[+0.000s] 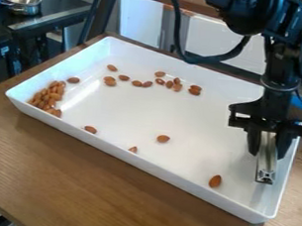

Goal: Sweep into pile

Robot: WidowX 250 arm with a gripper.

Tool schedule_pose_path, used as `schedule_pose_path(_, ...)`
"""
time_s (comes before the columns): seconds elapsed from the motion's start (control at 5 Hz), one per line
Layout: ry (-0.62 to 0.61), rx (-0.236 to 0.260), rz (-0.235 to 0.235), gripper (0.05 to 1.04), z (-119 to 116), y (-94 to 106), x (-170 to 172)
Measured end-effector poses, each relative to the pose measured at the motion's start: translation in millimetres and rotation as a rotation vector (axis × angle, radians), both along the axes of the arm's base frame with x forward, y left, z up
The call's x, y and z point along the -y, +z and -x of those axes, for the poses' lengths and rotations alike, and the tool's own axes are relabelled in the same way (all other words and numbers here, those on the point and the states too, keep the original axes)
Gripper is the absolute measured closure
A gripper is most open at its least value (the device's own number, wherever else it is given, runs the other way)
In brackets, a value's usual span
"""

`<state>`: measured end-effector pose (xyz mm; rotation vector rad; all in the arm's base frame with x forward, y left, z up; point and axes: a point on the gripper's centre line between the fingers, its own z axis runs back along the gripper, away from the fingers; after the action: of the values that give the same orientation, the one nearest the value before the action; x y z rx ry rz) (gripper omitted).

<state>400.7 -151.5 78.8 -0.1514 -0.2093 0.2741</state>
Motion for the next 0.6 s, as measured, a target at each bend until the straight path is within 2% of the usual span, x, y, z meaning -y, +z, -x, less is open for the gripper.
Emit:
schedule_pose_path(0.2, -0.025, -0.015, -0.022, 0.701, 9.1, -14.1, 0.2)
schedule_pose_path(0.6, -0.075, 0.01, -0.046, 0.701, 26.6, -21.6, -4.6)
